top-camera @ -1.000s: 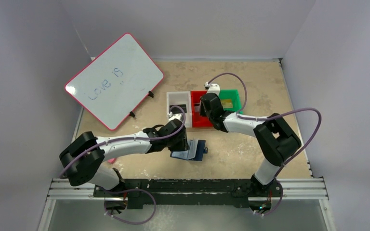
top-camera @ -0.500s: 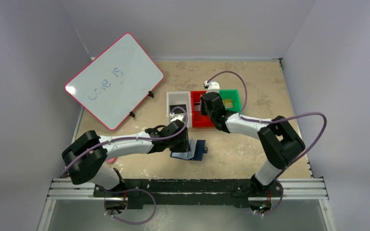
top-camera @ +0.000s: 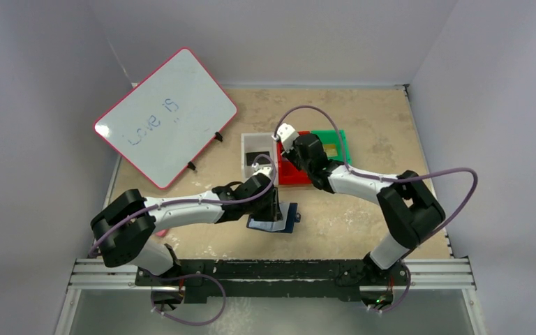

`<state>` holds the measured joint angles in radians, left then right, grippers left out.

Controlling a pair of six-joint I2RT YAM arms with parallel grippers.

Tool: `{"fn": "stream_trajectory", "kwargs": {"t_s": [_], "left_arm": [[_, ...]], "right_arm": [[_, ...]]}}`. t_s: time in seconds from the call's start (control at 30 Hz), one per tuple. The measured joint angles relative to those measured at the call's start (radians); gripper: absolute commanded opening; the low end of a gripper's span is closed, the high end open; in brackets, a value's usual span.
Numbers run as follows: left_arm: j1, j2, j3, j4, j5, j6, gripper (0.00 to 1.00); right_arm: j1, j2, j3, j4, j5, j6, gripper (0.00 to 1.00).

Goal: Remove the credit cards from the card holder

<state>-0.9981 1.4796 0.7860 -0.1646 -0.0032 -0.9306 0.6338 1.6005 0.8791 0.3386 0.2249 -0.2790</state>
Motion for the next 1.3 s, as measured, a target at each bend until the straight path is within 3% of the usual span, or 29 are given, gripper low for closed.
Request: {"fn": "stream_trajectory", "kwargs": {"t_s": [0.27,0.63,0.8,0.9,0.97,1.2,1.3], "left_arm": [[-0.004,0.000,0.000,0.001,0.004,0.000,0.32],[-0.005,0.000,-0.003,0.002,0.007,0.008,0.32],[-0.005,0.000,-0.013,-0.001,0.006,0.008,0.32],[-0.005,0.000,-0.014,-0.001,0.006,0.008,0.32],[-0.005,0.000,-0.014,-0.001,0.005,0.008,0.32],[-0.005,0.000,-0.014,-0.001,0.002,0.008,0.32],[-0.005,0.000,-0.014,-0.001,0.002,0.008,0.32]], "right_arm": [[0.000,0.081,0.048,-0.085,-0.007,-0.259,0.00],[0.000,0.233,0.174,-0.117,0.021,-0.437,0.01],[-0.001,0.281,0.185,-0.113,0.054,-0.473,0.15],[-0.001,0.285,0.185,-0.114,0.062,-0.474,0.36],[-0.002,0.283,0.187,-0.110,0.064,-0.472,0.43],[-0.013,0.278,0.187,-0.113,0.029,-0.461,0.48],[-0.014,0.270,0.187,-0.119,0.010,-0.448,0.55]]}}
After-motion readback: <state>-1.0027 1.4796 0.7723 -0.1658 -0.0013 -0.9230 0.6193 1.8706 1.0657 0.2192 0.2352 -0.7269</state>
